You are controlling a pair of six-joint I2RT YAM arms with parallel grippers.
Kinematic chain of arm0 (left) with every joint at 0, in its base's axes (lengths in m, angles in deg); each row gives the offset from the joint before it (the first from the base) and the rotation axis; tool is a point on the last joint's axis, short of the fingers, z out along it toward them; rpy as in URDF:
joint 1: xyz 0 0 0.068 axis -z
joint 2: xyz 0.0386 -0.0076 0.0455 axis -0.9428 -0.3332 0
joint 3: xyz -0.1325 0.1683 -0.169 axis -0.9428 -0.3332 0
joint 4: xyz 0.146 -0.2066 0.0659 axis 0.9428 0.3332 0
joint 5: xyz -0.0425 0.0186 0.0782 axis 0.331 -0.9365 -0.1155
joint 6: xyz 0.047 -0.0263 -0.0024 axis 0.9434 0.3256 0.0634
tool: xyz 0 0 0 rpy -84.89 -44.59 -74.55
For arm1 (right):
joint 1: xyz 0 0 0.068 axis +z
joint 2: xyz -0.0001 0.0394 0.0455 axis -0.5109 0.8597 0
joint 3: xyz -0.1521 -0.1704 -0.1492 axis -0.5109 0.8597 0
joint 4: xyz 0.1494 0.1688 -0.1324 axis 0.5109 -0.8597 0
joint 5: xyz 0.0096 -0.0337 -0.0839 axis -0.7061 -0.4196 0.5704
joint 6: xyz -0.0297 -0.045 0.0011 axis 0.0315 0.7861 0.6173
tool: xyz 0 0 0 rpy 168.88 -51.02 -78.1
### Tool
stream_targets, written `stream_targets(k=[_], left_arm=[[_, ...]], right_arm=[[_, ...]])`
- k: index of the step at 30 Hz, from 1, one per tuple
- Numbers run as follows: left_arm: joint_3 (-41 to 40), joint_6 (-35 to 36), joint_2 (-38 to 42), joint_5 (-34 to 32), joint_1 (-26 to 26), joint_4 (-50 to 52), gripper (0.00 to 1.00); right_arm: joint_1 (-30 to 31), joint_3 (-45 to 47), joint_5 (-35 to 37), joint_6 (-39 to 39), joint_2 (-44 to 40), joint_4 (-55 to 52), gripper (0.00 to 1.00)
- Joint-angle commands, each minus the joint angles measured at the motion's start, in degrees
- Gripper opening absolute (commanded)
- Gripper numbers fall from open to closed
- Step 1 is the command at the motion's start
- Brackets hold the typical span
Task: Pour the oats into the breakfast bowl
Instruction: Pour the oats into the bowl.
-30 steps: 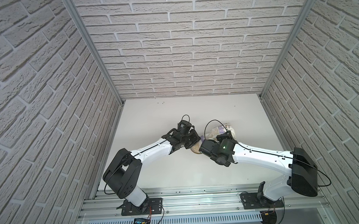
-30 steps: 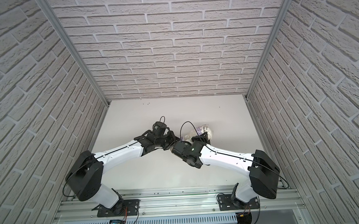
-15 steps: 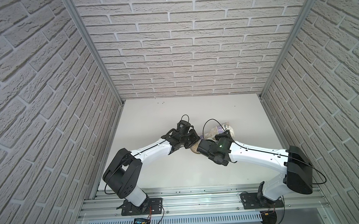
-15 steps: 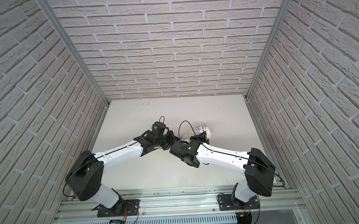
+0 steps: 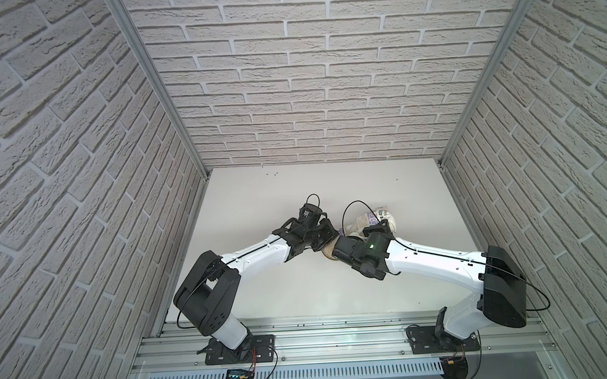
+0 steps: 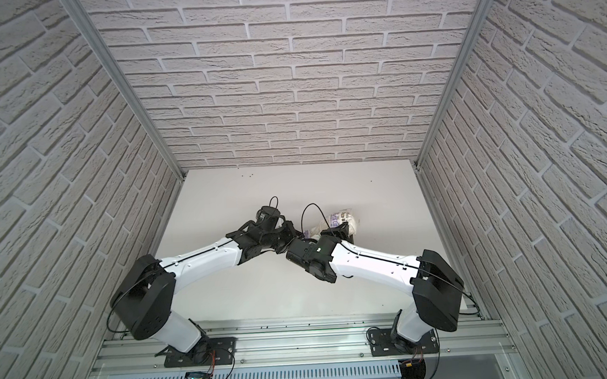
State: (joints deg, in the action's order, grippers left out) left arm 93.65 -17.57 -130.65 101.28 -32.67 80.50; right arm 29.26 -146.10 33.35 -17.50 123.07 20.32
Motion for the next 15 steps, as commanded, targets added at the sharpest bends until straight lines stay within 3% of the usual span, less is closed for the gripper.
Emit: stream_targets(k=[1, 15], left_arm=[[-1.52, 0.99, -1.18, -1.76, -0.71, 0.57, 0.03], [-0.88, 1.07, -0.92, -2.08, -0.69, 1.32, 0.01]], right_arm=[[0.82, -3.32, 11.69, -4.38, -1.67, -0.16, 0.03], [0.75, -1.8, 10.35, -7.76, -1.78, -1.4, 0.03]])
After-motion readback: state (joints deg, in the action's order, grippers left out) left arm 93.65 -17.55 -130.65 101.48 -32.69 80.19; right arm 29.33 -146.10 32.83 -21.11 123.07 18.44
